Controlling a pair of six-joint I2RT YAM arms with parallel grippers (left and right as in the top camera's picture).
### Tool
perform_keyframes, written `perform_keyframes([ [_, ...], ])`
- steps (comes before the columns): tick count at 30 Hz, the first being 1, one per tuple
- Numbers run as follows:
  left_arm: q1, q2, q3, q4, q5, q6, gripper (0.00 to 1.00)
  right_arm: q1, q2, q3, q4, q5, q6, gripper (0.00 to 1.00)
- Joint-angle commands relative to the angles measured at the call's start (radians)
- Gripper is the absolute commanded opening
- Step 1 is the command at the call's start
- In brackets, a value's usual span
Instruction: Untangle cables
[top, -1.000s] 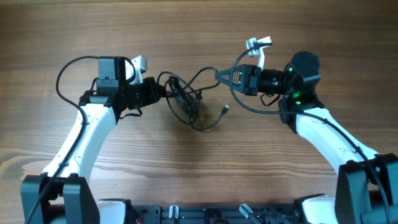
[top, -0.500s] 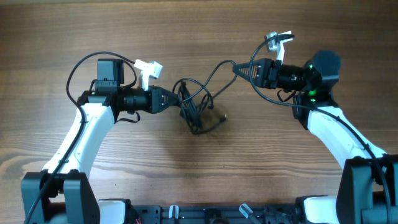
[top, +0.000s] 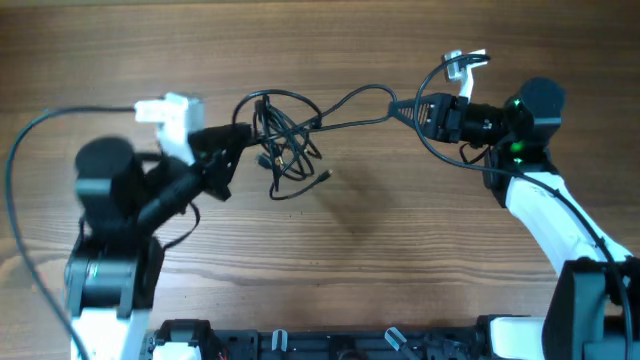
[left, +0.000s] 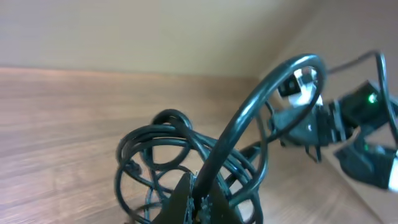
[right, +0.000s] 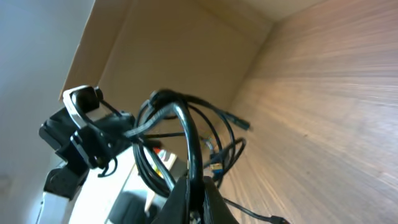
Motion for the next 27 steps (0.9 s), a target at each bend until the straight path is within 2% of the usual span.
perform_keyframes([
  [1, 0.037, -0.149, 0.01, -0.006, -0.481, -0.184, 0.04, -0.143, -0.003, 0.025, -0.01, 0.066, 0.006, 0.04],
  [3, 0.037, -0.192, 0.01, -0.027, -0.713, -0.278, 0.04, -0.176, -0.003, 0.025, -0.032, 0.068, -0.01, 0.04],
  [5, 0.037, -0.198, 0.01, -0.049, -0.834, -0.305, 0.04, -0.219, -0.003, 0.025, -0.059, 0.067, -0.036, 0.04],
  [9, 0.037, -0.169, 0.01, -0.106, -0.912, -0.373, 0.04, -0.305, -0.003, 0.025, -0.202, 0.08, -0.141, 0.04],
  [11, 0.037, -0.124, 0.008, -0.119, -0.758, -0.367, 0.04, -0.326, -0.003, 0.025, -0.318, 0.082, -0.201, 0.04],
  [15, 0.037, 0.009, 0.008, -0.155, -0.565, -0.343, 0.04, -0.293, -0.003, 0.025, -0.454, 0.067, -0.329, 0.04],
  [18, 0.037, 0.173, 0.008, -0.146, -0.243, -0.208, 0.04, -0.242, -0.003, 0.025, -0.515, 0.069, -0.41, 0.05],
  [21, 0.037, 0.331, 0.008, -0.144, -0.002, -0.124, 0.04, -0.192, -0.003, 0.025, -0.56, 0.078, -0.466, 0.05],
  [23, 0.036, 0.436, 0.008, -0.143, 0.1, -0.08, 0.04, -0.172, -0.003, 0.019, -0.584, 0.078, -0.496, 0.05],
  [27, 0.034, 0.582, 0.008, -0.124, 0.192, -0.08, 0.04, -0.123, -0.003, 0.005, -0.658, 0.078, -0.549, 0.06],
])
